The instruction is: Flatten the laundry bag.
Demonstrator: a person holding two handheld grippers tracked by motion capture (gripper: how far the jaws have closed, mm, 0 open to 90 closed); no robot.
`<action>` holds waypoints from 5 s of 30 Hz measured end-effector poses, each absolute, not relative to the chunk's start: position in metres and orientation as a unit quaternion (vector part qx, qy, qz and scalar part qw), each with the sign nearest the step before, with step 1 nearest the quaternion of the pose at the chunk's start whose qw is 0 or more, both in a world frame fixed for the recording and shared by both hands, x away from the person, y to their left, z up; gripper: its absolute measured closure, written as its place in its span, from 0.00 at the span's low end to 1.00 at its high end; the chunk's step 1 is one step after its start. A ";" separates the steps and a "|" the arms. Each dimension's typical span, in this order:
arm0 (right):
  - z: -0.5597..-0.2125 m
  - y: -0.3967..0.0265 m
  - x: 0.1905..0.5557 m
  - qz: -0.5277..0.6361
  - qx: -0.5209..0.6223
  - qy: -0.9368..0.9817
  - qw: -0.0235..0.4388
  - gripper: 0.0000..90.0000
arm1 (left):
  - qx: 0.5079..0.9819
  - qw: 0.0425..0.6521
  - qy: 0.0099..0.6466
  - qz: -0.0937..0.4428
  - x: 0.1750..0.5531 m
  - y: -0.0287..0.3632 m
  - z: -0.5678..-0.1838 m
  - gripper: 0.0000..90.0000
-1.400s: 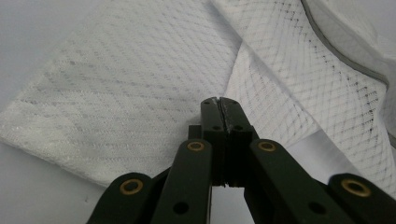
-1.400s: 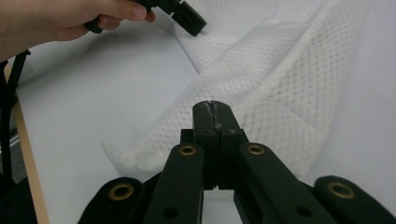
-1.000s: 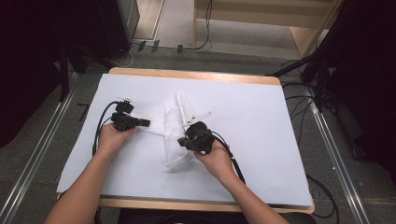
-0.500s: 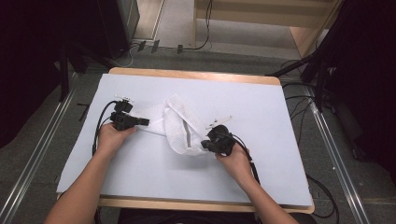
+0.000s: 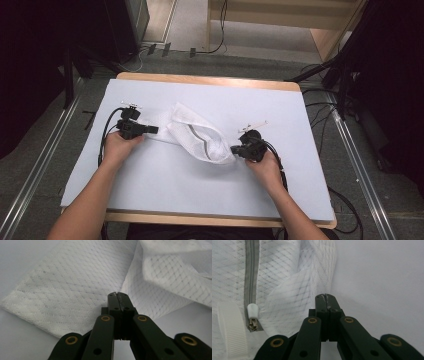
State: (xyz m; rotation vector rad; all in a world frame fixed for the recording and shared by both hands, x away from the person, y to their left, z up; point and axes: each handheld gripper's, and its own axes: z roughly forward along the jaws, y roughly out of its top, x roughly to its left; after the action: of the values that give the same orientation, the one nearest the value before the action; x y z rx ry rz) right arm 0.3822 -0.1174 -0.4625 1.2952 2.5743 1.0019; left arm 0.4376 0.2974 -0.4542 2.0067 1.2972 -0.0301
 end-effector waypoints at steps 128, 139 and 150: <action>-0.466 -0.139 0.431 0.337 0.489 0.801 0.074 0.92 | 0.798 0.355 0.487 -0.001 0.365 0.291 -0.429 0.99; -0.455 -0.139 0.435 0.373 0.473 0.792 0.095 0.72 | 0.807 0.351 0.475 -0.008 0.354 0.286 -0.429 1.00; -0.449 -0.117 0.456 0.387 0.455 0.797 0.087 0.69 | 0.807 0.347 0.478 -0.020 0.333 0.293 -0.431 1.00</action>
State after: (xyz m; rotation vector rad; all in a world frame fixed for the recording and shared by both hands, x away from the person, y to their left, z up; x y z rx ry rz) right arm 0.4561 -0.1166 -0.4486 1.3569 2.3736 1.1542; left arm 0.3333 0.2926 -0.4307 2.0926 1.2411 -0.0510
